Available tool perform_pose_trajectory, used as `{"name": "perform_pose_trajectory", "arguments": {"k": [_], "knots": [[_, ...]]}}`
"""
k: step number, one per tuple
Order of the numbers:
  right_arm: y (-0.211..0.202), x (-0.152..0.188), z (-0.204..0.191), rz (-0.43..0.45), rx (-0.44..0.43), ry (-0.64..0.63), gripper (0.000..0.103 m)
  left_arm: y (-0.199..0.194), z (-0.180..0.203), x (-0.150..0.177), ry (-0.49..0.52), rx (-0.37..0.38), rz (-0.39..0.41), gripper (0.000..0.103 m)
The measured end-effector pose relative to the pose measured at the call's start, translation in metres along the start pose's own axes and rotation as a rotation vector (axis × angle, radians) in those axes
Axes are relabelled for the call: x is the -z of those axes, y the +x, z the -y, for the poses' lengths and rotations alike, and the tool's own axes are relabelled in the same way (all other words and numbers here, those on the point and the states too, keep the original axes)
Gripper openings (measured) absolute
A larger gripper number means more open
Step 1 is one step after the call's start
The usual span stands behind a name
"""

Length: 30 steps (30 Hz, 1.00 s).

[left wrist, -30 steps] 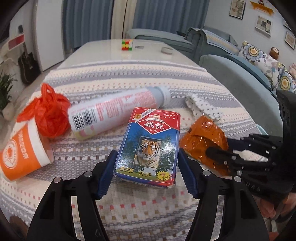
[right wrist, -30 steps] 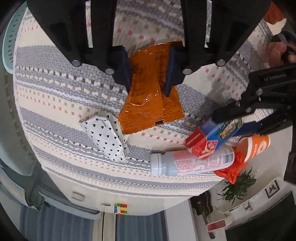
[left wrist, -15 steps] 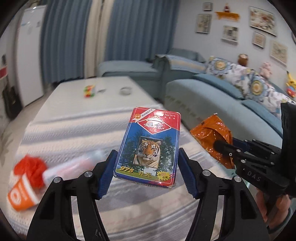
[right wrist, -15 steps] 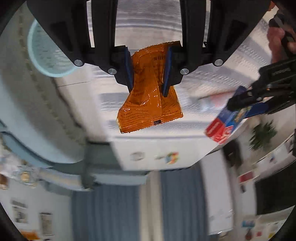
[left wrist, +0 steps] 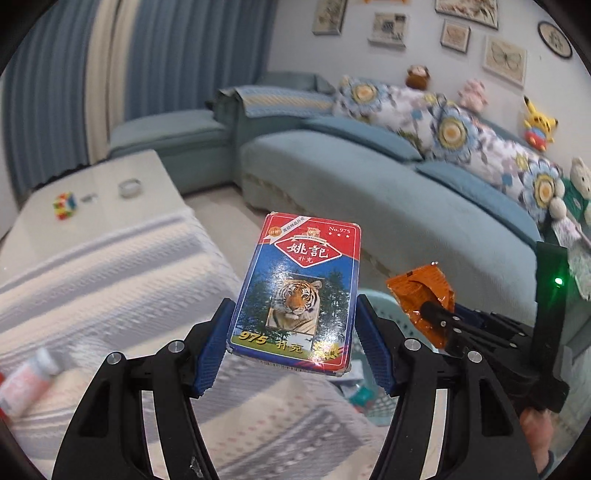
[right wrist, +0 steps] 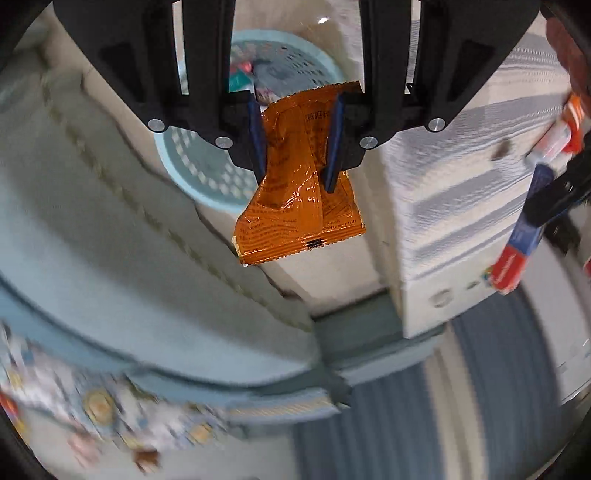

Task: Collect trash
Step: 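Carry box and orange packet over the blue basket and open both tools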

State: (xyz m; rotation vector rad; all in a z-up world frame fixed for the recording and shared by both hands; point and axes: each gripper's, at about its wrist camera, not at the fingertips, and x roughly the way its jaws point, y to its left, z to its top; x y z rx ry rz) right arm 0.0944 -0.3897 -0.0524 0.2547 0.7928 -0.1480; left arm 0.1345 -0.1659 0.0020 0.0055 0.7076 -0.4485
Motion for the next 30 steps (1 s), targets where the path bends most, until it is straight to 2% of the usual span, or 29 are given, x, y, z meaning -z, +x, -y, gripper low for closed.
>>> {"name": "perform_pose_trajectory", "arguments": {"k": [4, 8, 11, 13, 16, 20, 24, 30], "knots": [[0.027, 0.017, 0.024, -0.062, 0.024, 0.059, 0.027, 0.039, 0.017, 0.017, 0.011, 0.037, -0.082, 0.063], [0.051, 0.033, 0.045, -0.117, 0.046, 0.107, 0.028, 0.06, 0.027, 0.032, 0.06, 0.072, -0.143, 0.064], [0.059, 0.044, 0.052, -0.143, 0.048, 0.135, 0.034, 0.072, 0.031, 0.041, 0.07, 0.101, -0.18, 0.063], [0.063, 0.048, 0.054, -0.147, 0.05, 0.14, 0.039, 0.078, 0.035, 0.044, 0.078, 0.113, -0.198, 0.068], [0.064, 0.051, 0.058, -0.148, 0.052, 0.154, 0.047, 0.083, 0.04, 0.048, 0.107, 0.105, -0.203, 0.068], [0.063, 0.053, 0.065, -0.147, 0.049, 0.181, 0.051, 0.084, 0.036, 0.048, 0.092, 0.11, -0.213, 0.068], [0.063, 0.053, 0.071, -0.15, 0.055, 0.197, 0.066, 0.079, 0.03, 0.047, 0.081, 0.106, -0.208, 0.068], [0.056, 0.055, 0.063, -0.148, 0.033, 0.198, 0.066, 0.068, 0.026, 0.044, 0.08, 0.095, -0.182, 0.068]]}}
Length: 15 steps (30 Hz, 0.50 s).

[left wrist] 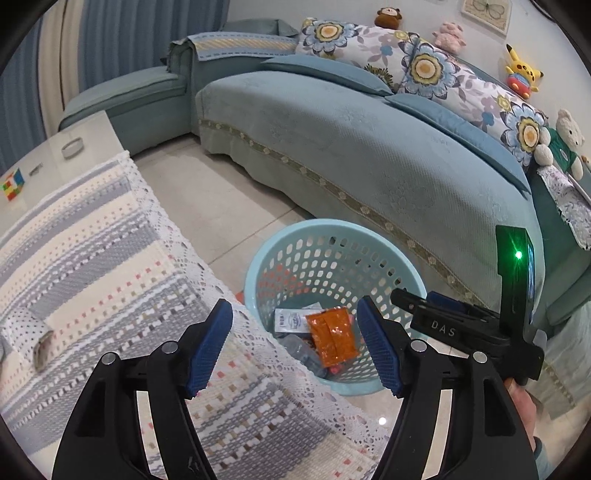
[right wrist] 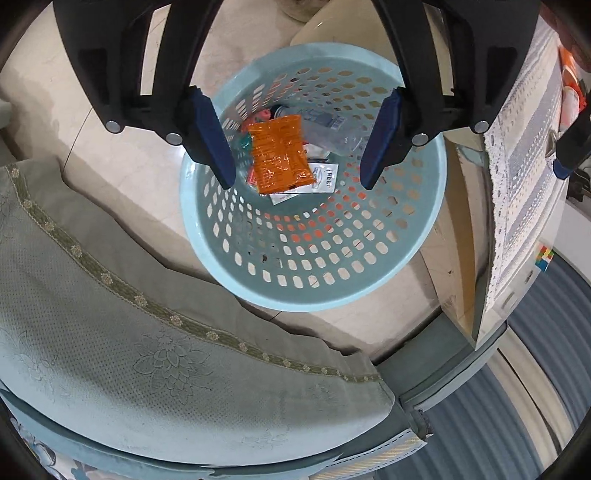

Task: Collect trash
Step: 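Carry box and orange packet over the blue basket and open both tools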

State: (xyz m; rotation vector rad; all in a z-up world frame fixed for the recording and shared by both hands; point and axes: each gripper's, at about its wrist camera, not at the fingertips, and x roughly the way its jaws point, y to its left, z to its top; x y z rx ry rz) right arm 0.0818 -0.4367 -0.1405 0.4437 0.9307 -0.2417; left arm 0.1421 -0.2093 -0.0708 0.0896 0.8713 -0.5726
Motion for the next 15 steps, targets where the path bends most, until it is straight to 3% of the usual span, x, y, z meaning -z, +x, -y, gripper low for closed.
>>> {"name": "perform_pose_trajectory", "arguments": {"k": [7, 15], "knots": [[-0.047, 0.0, -0.046, 0.116, -0.032, -0.12, 0.066, -0.048, -0.011, -0.005, -0.015, -0.043, 0.099, 0.068], [-0.113, 0.013, -0.141, 0.264, -0.197, -0.304, 0.067, -0.153, -0.078, 0.009, -0.156, -0.12, 0.259, 0.068]]}}
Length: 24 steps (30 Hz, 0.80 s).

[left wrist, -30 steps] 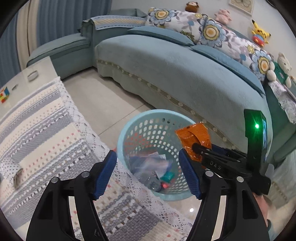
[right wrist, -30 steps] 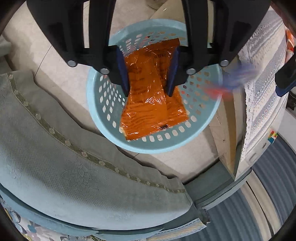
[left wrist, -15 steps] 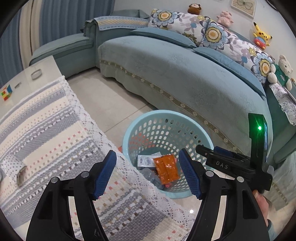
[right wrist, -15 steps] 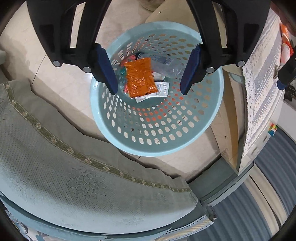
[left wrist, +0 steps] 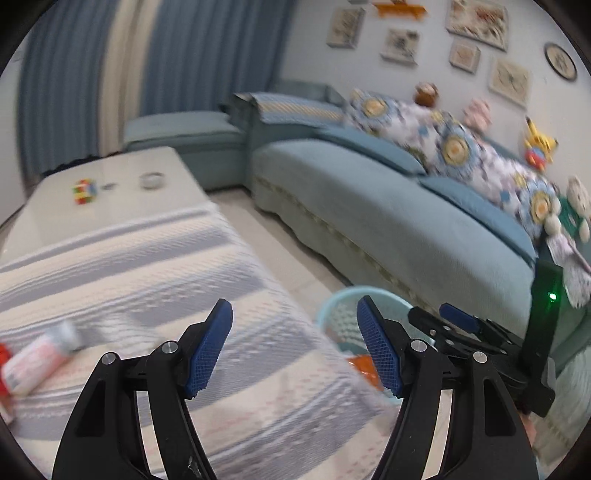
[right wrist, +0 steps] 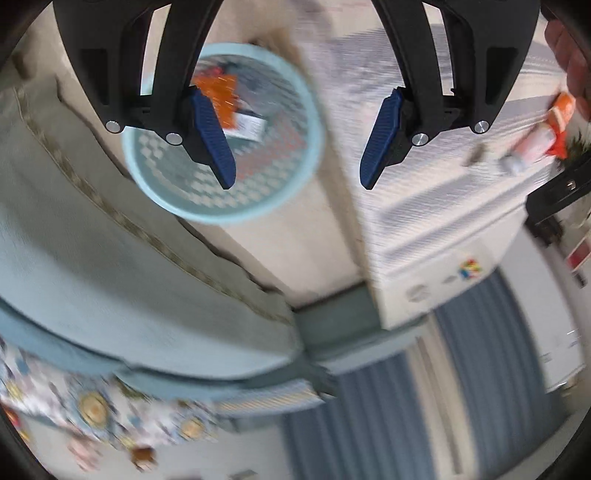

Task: Collect trash
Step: 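Carry box and orange packet over the blue basket and open both tools, then move both tools back over the table toward the orange cup and bottle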

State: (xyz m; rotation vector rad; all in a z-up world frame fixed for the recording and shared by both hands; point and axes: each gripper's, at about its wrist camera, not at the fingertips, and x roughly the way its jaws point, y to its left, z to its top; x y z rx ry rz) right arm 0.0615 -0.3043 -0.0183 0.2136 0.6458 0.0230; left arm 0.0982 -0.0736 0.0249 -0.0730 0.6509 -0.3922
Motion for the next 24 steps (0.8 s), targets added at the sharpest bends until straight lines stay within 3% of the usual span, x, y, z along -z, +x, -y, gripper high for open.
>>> {"name": "perform_pose_trajectory", "arguments": {"k": [2, 4, 9, 14, 16, 20, 24], "knots": [[-0.004, 0.001, -0.032, 0.02, -0.045, -0.048, 0.069, -0.027, -0.029, 0.001, -0.034, -0.073, 0.04, 0.068], [-0.004, 0.003, -0.058, 0.021, -0.082, -0.082, 0.072, -0.047, -0.054, 0.004, -0.069, -0.158, 0.07, 0.076], [0.01, 0.019, -0.12, -0.023, -0.157, -0.166, 0.072, -0.091, -0.141, 0.027, -0.187, -0.539, 0.103, 0.078], [0.034, 0.047, -0.181, -0.092, -0.211, -0.278, 0.072, -0.108, -0.228, 0.064, -0.356, -0.899, 0.024, 0.079], [0.038, 0.058, -0.2, -0.108, -0.225, -0.312, 0.072, -0.114, -0.254, 0.077, -0.433, -0.986, -0.003, 0.082], [0.046, 0.072, -0.216, -0.135, -0.249, -0.349, 0.072, -0.114, -0.29, 0.096, -0.519, -1.083, -0.057, 0.082], [0.05, 0.081, -0.222, -0.16, -0.251, -0.361, 0.072, -0.11, -0.307, 0.107, -0.582, -1.116, -0.083, 0.085]]}}
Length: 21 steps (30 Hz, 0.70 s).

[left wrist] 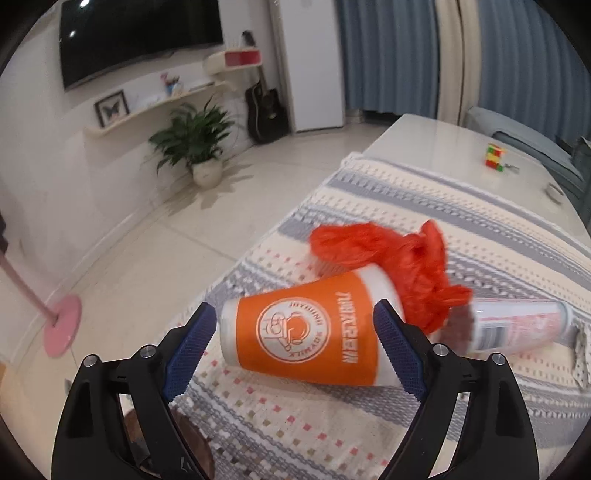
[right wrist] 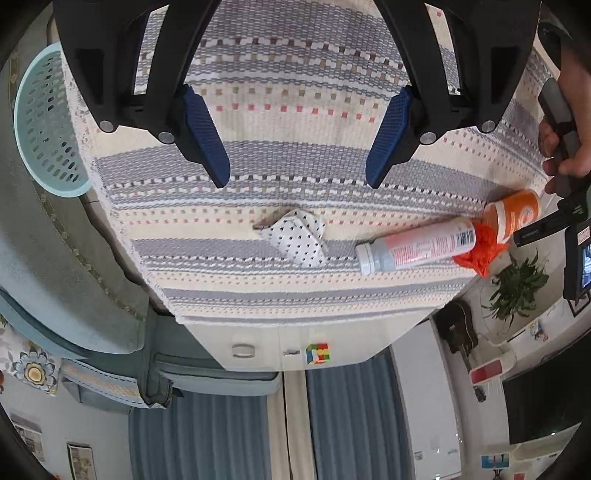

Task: Collect trash
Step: 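Move both tools back over the table toward the orange cup and bottle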

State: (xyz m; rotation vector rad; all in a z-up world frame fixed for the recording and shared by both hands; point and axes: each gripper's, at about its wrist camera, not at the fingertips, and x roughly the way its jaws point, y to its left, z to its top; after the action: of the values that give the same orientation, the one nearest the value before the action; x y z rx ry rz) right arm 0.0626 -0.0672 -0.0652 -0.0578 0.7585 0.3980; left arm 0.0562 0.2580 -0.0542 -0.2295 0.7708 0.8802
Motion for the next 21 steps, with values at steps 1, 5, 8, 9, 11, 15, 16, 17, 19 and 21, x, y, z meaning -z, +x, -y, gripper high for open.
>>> {"name": "perform_pose_trajectory", "arguments": {"k": [1, 5, 8, 9, 11, 15, 16, 17, 19, 21], "knots": [[0.002, 0.002, -0.001, -0.009, -0.004, -0.002, 0.072, 0.003, -0.003, 0.001, -0.003, -0.021, -0.005, 0.085], [0.006, 0.006, -0.007, -0.027, -0.001, -0.023, 0.072, 0.009, -0.006, 0.007, 0.005, -0.031, -0.012, 0.09], [0.006, 0.004, -0.007, -0.024, -0.006, -0.018, 0.072, 0.014, -0.006, 0.004, -0.013, 0.001, -0.033, 0.09], [0.006, 0.005, -0.007, -0.025, -0.009, -0.015, 0.072, 0.015, -0.006, 0.004, -0.01, 0.003, -0.032, 0.091], [0.008, 0.005, -0.005, -0.029, -0.011, -0.01, 0.072, 0.018, -0.005, 0.003, -0.001, 0.001, -0.037, 0.091], [0.008, 0.005, -0.003, -0.03, -0.016, -0.001, 0.072, 0.028, 0.0, -0.002, -0.004, 0.023, -0.083, 0.095], [0.008, 0.005, -0.002, -0.03, -0.016, 0.001, 0.072, 0.029, 0.003, -0.003, 0.012, 0.033, -0.089, 0.095], [0.009, 0.005, -0.002, -0.029, -0.017, 0.003, 0.072, 0.029, 0.008, -0.004, 0.033, 0.04, -0.1, 0.095], [0.008, 0.005, -0.002, -0.029, -0.019, 0.004, 0.072, 0.029, 0.014, -0.002, 0.057, 0.04, -0.104, 0.094], [0.008, 0.005, -0.003, -0.029, -0.021, 0.0, 0.072, 0.029, 0.017, 0.0, 0.074, 0.042, -0.096, 0.092]]}}
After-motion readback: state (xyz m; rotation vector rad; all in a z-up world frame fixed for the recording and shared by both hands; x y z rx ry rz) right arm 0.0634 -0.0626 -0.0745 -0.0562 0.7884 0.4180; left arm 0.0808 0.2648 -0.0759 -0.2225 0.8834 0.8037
